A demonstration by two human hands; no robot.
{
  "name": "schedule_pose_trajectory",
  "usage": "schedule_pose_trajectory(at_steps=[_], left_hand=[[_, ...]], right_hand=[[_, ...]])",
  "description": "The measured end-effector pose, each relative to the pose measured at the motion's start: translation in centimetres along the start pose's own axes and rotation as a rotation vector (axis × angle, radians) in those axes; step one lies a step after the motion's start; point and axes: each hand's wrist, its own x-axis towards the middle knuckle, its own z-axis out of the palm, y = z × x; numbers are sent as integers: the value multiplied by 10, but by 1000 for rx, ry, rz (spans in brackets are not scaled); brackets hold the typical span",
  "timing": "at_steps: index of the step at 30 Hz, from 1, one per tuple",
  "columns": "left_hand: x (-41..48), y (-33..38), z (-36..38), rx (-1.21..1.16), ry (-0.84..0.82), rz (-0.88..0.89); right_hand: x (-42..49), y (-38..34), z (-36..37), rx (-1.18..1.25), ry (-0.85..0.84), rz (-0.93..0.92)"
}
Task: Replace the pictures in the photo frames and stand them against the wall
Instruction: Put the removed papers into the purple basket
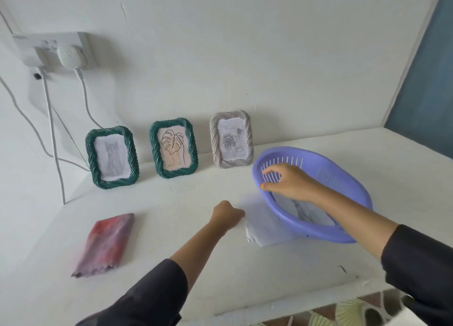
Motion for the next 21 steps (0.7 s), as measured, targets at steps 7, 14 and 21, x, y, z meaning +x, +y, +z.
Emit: schedule_pose_trajectory(at_steps=[7, 14, 21], left_hand=[[-23, 19, 32, 11, -64, -31], [-25, 34, 41, -194, -34, -131], [-24, 31, 29, -433, -77, -210]], right_hand=[[-37, 11, 19, 67, -13, -52], [-40, 16, 23, 129, 26, -89], [-40, 18, 23, 136, 38, -123]])
